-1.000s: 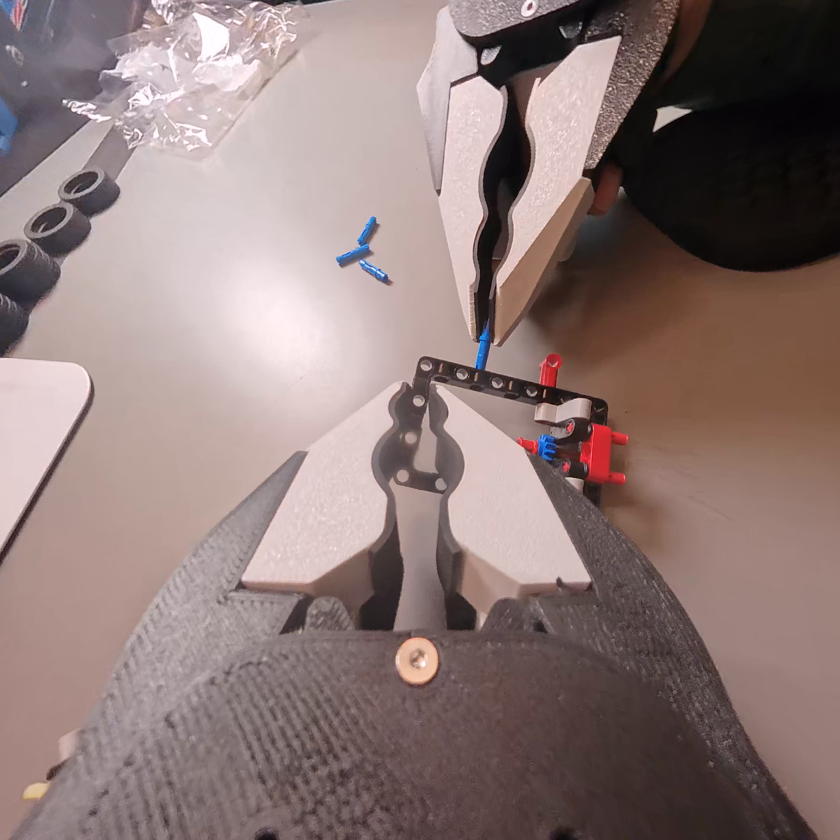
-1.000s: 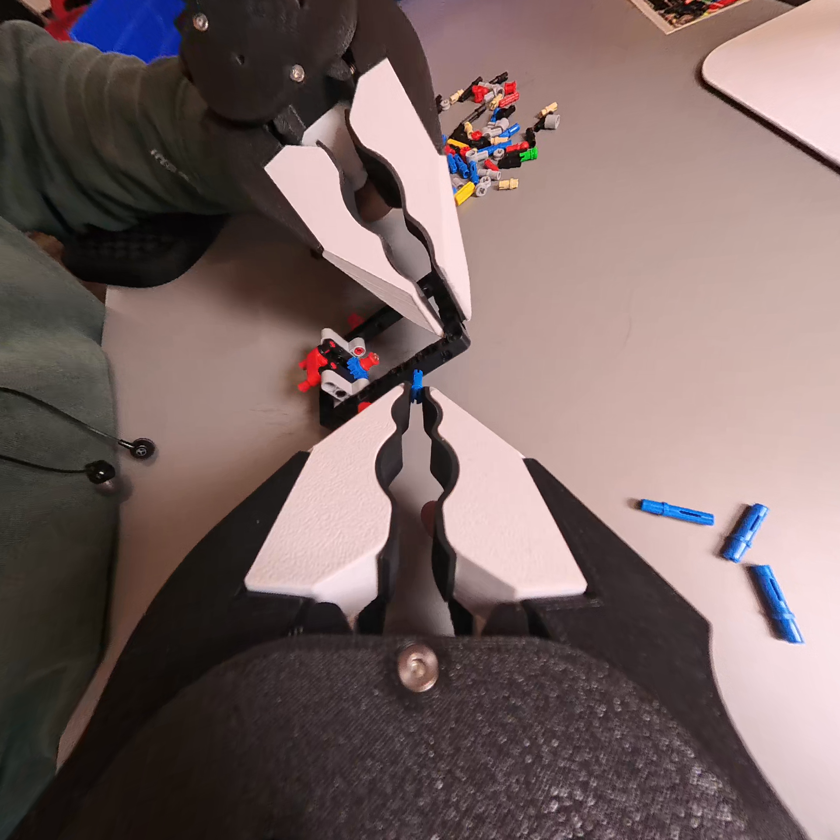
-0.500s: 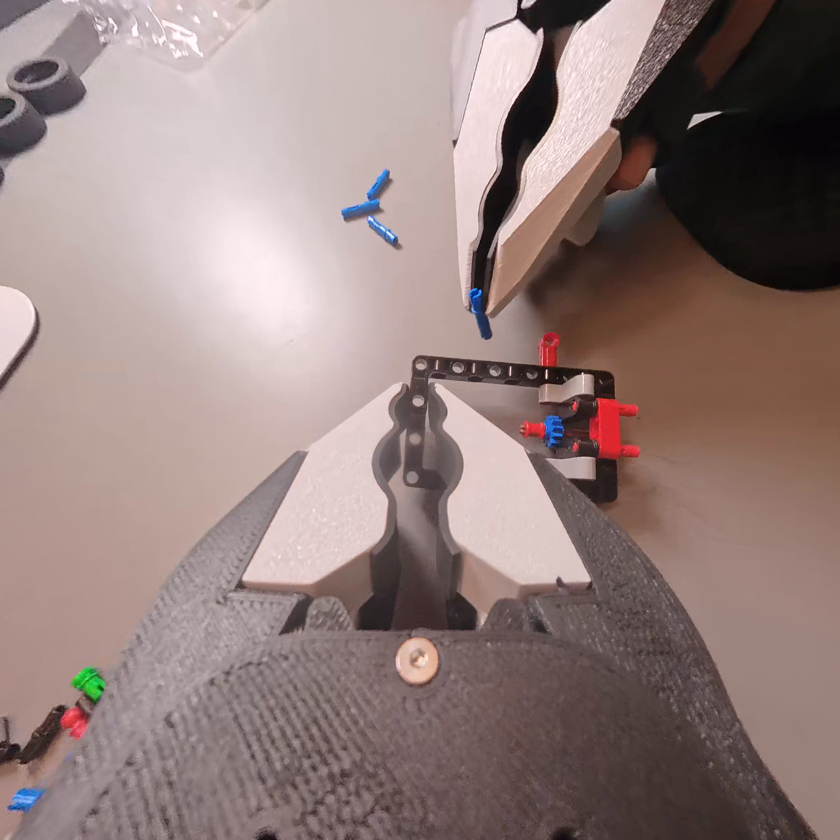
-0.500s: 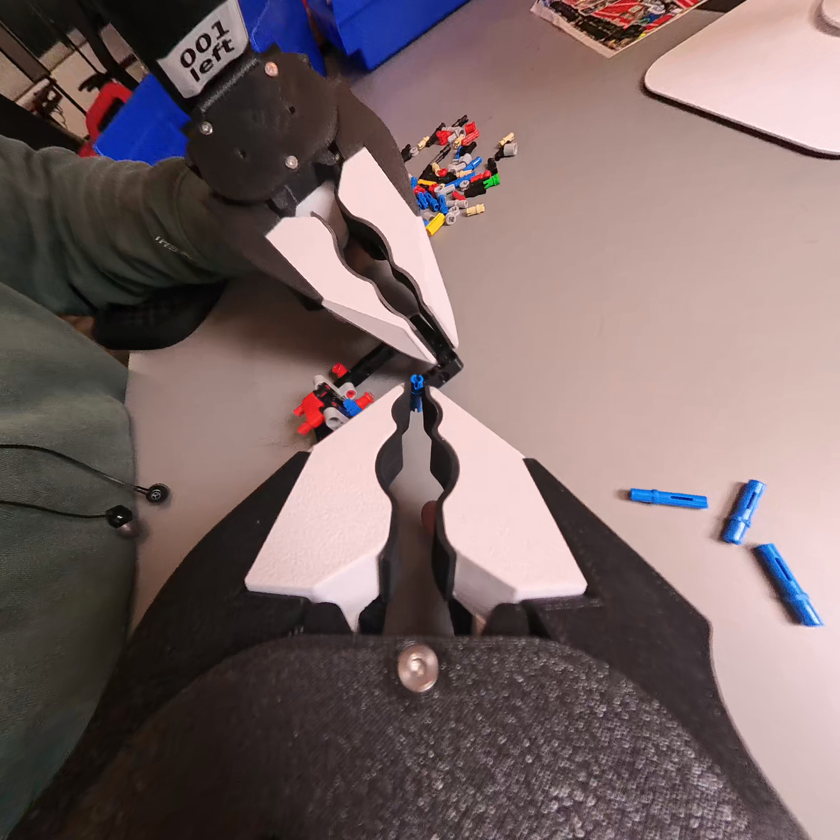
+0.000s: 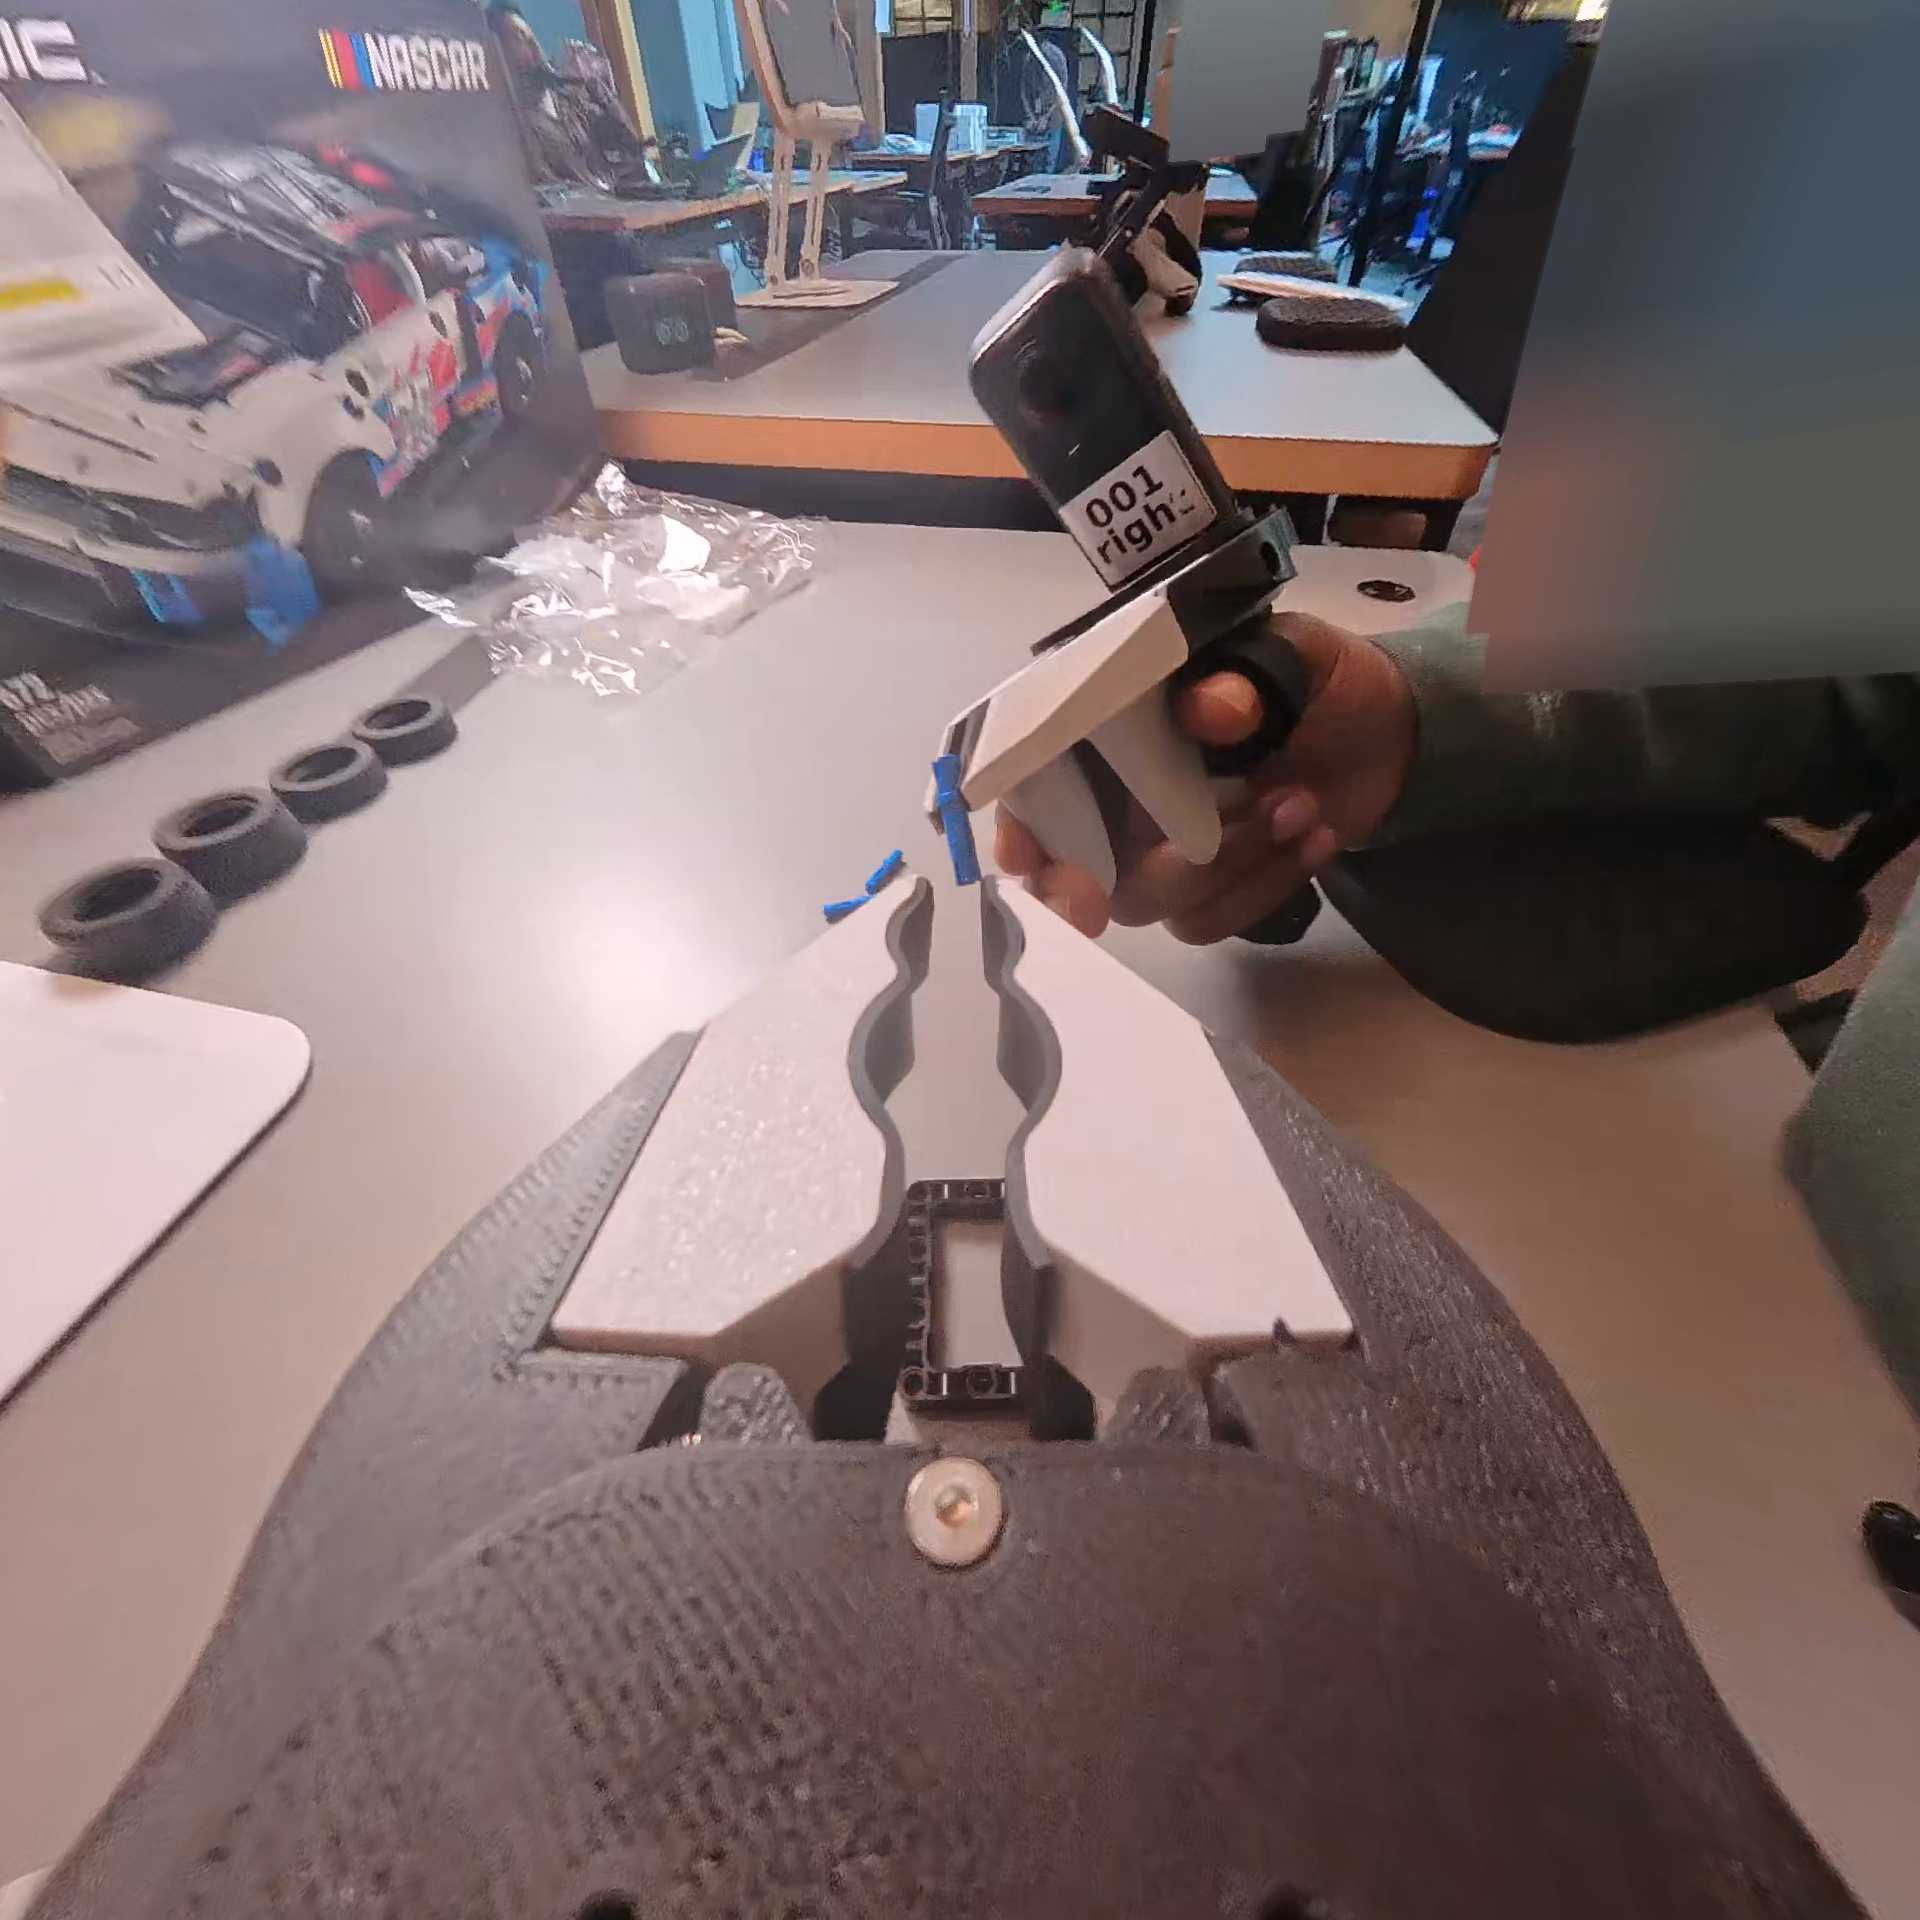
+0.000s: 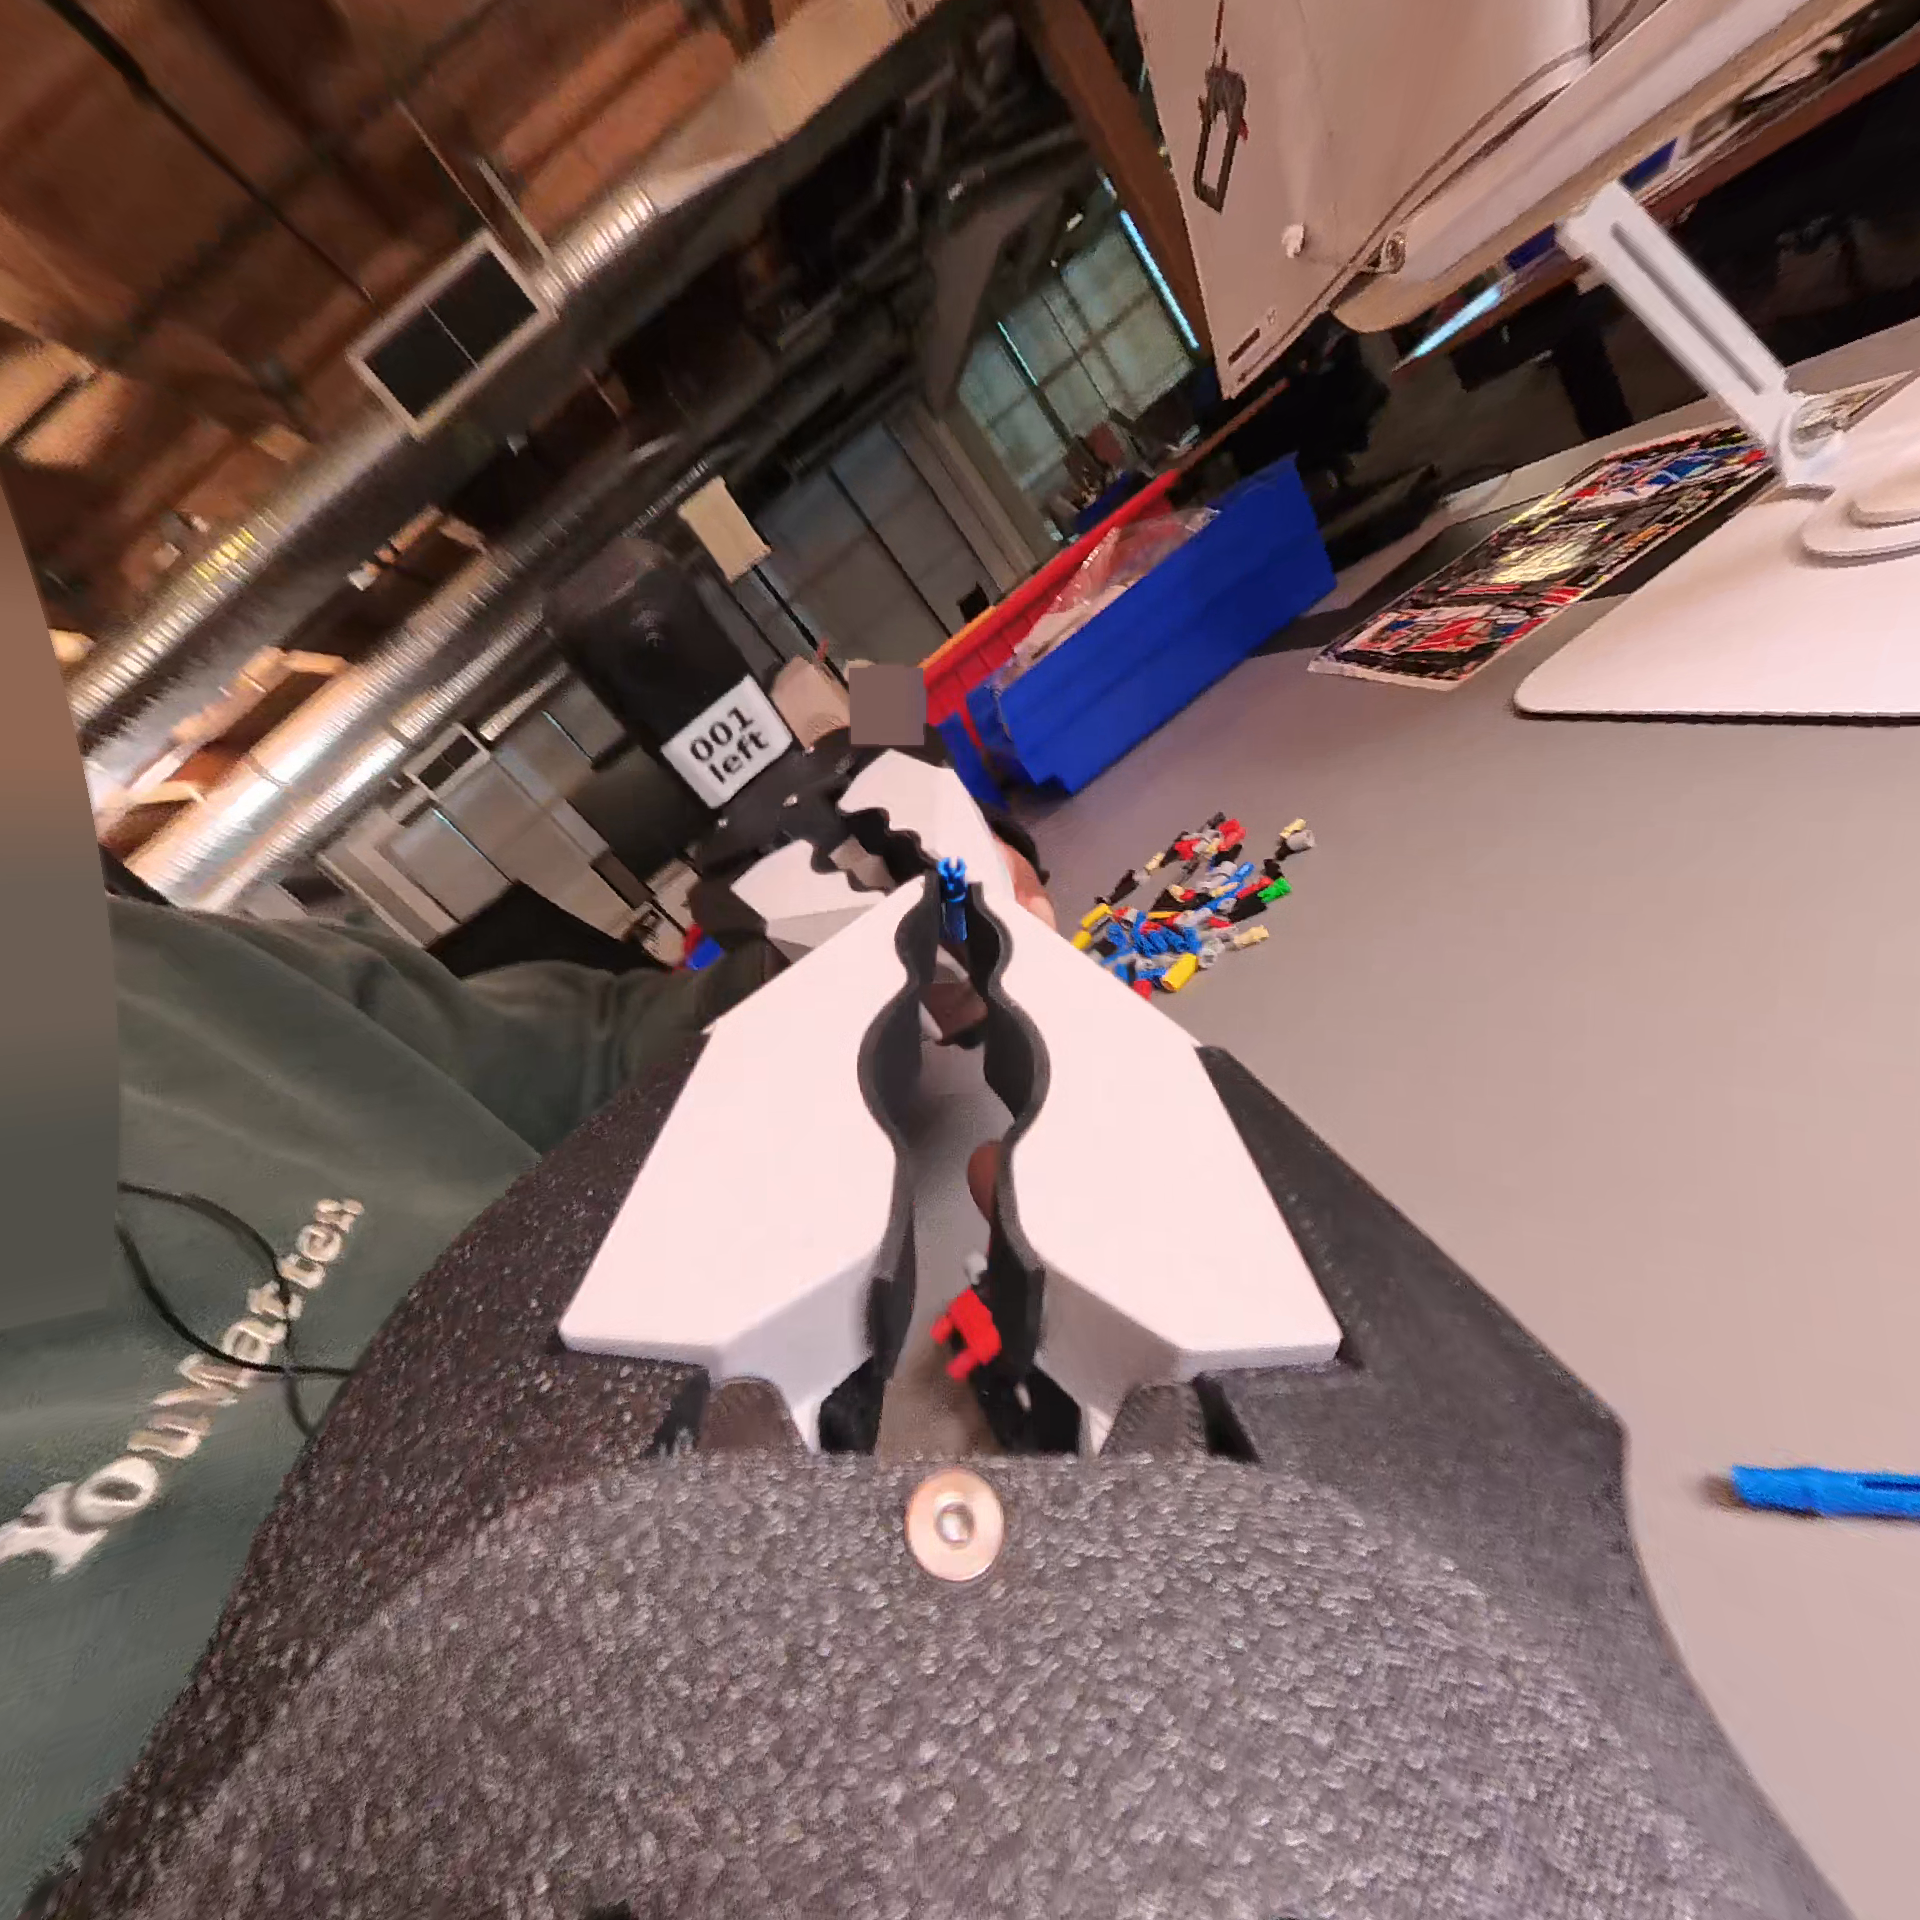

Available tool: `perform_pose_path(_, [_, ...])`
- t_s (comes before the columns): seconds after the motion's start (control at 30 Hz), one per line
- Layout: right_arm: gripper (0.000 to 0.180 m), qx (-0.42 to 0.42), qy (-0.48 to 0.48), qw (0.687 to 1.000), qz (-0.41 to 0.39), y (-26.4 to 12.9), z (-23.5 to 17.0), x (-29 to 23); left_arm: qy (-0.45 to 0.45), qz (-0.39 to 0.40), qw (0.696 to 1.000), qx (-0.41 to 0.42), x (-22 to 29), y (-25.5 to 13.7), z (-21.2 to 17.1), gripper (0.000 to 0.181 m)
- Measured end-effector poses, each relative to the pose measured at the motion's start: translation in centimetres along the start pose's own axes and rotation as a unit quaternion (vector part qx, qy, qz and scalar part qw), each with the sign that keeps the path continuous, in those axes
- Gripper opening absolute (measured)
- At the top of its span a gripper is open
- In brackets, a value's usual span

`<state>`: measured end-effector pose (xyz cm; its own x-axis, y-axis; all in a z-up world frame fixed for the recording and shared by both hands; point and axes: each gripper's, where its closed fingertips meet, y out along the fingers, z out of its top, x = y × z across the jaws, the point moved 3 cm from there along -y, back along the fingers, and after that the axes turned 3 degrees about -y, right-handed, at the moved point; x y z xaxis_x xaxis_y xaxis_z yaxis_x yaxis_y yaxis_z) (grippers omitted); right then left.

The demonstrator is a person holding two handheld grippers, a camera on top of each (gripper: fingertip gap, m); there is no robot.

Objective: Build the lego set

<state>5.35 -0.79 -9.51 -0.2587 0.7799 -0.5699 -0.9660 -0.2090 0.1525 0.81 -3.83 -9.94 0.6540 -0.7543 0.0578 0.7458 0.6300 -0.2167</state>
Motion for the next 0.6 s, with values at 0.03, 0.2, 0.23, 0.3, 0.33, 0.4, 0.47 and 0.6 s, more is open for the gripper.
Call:
perform_pose_path(0.03, [0.003, 0.006, 0.017, 1.000, 0.005, 0.06, 0.07, -0.04, 0.012, 0.008, 1.000, -0.001, 0.06, -0.03, 0.14, 0.005])
perform_pose_path(0.2, [0.003, 0.006, 0.029, 1.000, 0.009, 0.10, -0.10, -0.01, 0.019, 0.012, 1.000, 0.000, 0.09, -0.34, 0.40, 0.002])
perform_pose_path(0.23, [0.002, 0.004, 0.026, 1.000, 0.009, 0.10, -0.15, -0.05, 0.015, 0.013, 1.000, 0.003, -0.03, -0.48, 0.51, 0.003])
perform_pose_path(0.3, [0.002, -0.002, 0.021, 1.000, 0.010, 0.16, -0.31, -0.15, 0.010, 0.008, 1.000, 0.007, -0.05, -0.64, 0.60, 0.005])
perform_pose_path(0.33, [0.002, -0.006, 0.018, 1.000, 0.009, 0.21, -0.45, -0.14, 0.009, 0.006, 1.000, 0.007, -0.01, -0.66, 0.60, 0.005])
perform_pose_path(0.4, [0.003, -0.007, 0.021, 1.000, 0.013, 0.27, -0.55, -0.17, 0.009, 0.002, 1.000, 0.013, 0.14, -0.72, 0.72, 0.005])
perform_pose_path(0.47, [0.002, -0.008, 0.024, 1.000, 0.014, 0.30, -0.64, -0.14, 0.012, -0.001, 1.000, 0.012, 0.19, -0.77, 0.71, 0.003])
perform_pose_path(0.6, [0.002, -0.016, 0.029, 0.999, 0.020, 0.33, -0.85, -0.19, 0.032, -0.008, 0.999, -0.006, 0.38, -0.87, 0.57, 0.003])
